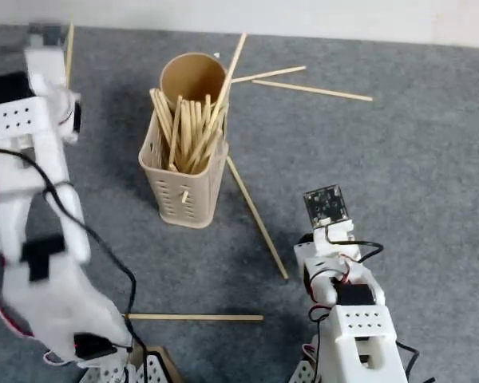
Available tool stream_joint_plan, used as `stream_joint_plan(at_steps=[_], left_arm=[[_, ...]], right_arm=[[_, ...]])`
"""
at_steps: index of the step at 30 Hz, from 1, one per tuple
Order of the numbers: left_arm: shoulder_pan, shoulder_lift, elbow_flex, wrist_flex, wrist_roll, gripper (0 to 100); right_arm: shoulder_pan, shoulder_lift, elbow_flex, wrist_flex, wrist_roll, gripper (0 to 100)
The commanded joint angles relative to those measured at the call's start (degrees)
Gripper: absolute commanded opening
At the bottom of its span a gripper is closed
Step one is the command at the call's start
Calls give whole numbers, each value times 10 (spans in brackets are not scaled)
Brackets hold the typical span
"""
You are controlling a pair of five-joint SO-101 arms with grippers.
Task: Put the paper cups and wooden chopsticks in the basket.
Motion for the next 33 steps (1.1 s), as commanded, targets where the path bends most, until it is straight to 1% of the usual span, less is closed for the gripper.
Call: stream_joint_plan(at_steps=[1, 3, 5, 7, 8, 10, 13, 16, 18, 22, 26, 31, 33], left_arm=[[88, -236, -29, 24, 5, 4], [157, -342, 4, 16, 5, 4], [232, -436, 70, -28, 5, 4], [291, -502, 160, -123, 5, 4], [313, -525, 211, -183, 6, 4], [337, -559, 313, -296, 7, 4], [359, -570, 458, -438, 18, 4], [362, -569, 586, -543, 25, 4], [364, -569, 653, -592, 25, 4], [360, -573, 743, -629, 25, 4], [359, -575, 775, -629, 25, 16], [359, -575, 773, -629, 26, 159], [358, -581, 771, -629, 26, 173]], right_arm=[[2, -7, -1, -8, 5, 26], [2, -7, -1, -8, 5, 26], [2, -7, -1, -8, 5, 26], [2, -7, -1, -8, 5, 26], [2, -7, -1, -8, 5, 26], [2, -7, -1, -8, 5, 26], [2, -7, -1, -8, 5, 26], [2, -7, -1, -8, 5, 26], [2, -7, -1, -8, 5, 26], [2, -7, -1, -8, 5, 26], [2, -7, -1, -8, 5, 26], [2, -7, -1, -8, 5, 26], [2, -7, -1, -8, 5, 26]])
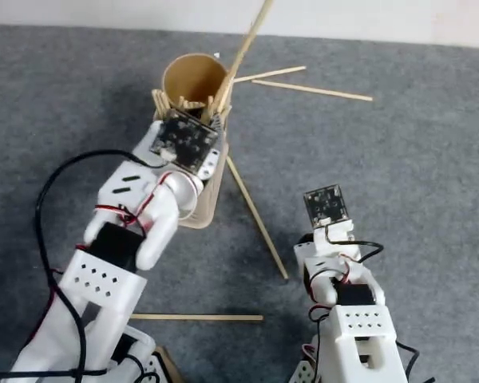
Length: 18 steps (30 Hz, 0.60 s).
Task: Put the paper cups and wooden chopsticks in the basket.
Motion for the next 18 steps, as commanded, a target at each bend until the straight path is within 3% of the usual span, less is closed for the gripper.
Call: stream_joint_plan(at_steps=[1, 7, 15, 18], left_arm=[[-3, -15, 6, 0, 2, 169], [-35, -99, 6, 2, 3, 147], [-108, -164, -51, 84, 8, 147], [-163, -186, -90, 109, 81, 147]], right_arm=[[2, -7, -1, -8, 5, 26], [2, -7, -1, -8, 5, 26], [2, -7, -1, -8, 5, 26], [2, -7, -1, -8, 5, 26]])
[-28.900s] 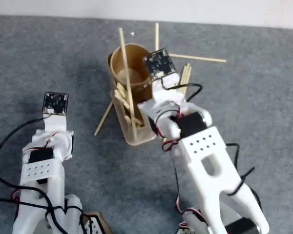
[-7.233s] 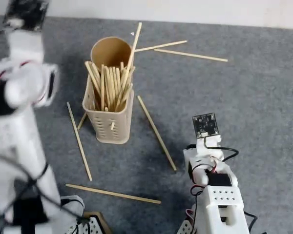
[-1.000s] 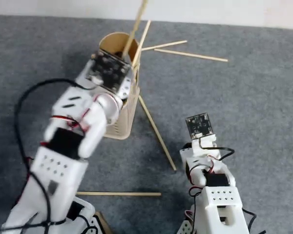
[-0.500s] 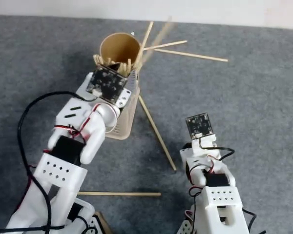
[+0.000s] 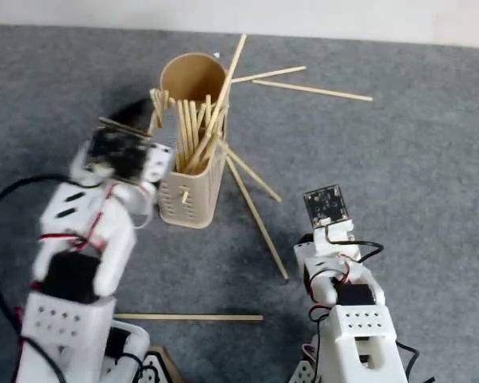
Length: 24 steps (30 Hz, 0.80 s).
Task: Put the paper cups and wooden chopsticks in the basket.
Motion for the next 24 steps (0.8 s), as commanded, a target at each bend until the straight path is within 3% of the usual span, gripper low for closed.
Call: stream_joint_plan(at_steps=[1, 3, 6, 9, 12, 16, 21, 24], left_arm=[[-69, -27, -65, 25, 81, 147], [-126, -29, -99, 61, 121, 147], [-193, 9, -136, 192, 139, 147], [-217, 74, -146, 324, 138, 148], [-217, 129, -117, 377, 135, 150], [-219, 175, -31, 340, 88, 150], [-262, 189, 95, 200, 93, 151], [-294, 190, 159, 112, 93, 149]], right_arm=[[2, -7, -1, -8, 5, 26], [3, -6, -7, -6, 6, 26], [21, -6, -24, 70, 4, 26], [21, 4, -106, 131, 1, 26], [-12, 33, -183, 178, -25, 30], [-97, 70, -275, 233, -25, 31], [-218, 72, -309, 294, -25, 33], [-263, 54, -279, 253, -8, 80]])
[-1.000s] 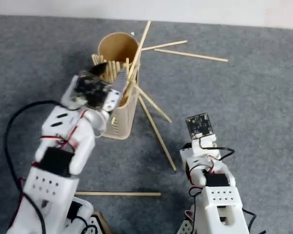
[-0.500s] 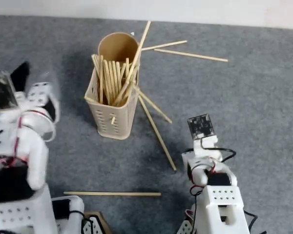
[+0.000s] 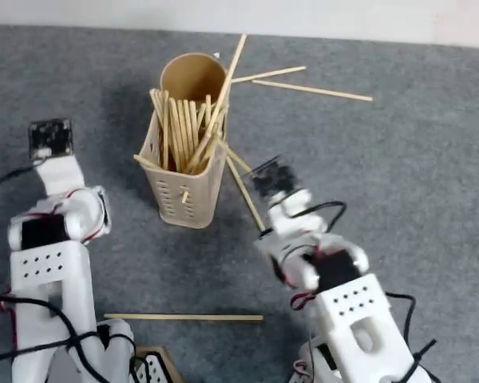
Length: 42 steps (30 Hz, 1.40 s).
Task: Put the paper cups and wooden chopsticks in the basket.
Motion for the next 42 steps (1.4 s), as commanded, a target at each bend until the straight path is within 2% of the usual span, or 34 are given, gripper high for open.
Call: stream_joint_plan(at_steps=[1, 4, 11, 15, 19, 23, 27, 33, 35, 37, 42], left_arm=[[-36, 1, 52, -101, -5, 149], [-42, 2, 67, -126, -5, 149], [-41, 2, 80, -128, -6, 149], [-41, 2, 81, -128, -6, 148], [-41, 3, 82, -128, -6, 147], [-40, 3, 88, -129, -6, 147], [-40, 3, 90, -129, -6, 147], [-40, 3, 90, -129, -6, 147], [-40, 3, 90, -129, -6, 147], [-36, 3, 91, -135, -6, 147], [-28, 3, 99, -142, -6, 148]], right_arm=[[-54, -22, 16, -54, 16, 108], [-62, -27, 64, -160, 18, 165], [-25, 57, 150, -480, 18, 166], [16, 143, 154, -585, 17, 166], [21, 228, 144, -615, 15, 156], [22, 298, 105, -625, 18, 9], [32, 309, 84, -614, 18, 5], [71, 220, 53, -404, 18, 5], [73, 185, 35, -364, 18, 5], [64, 160, 25, -387, 15, 9], [14, 186, 40, -527, 15, 10]])
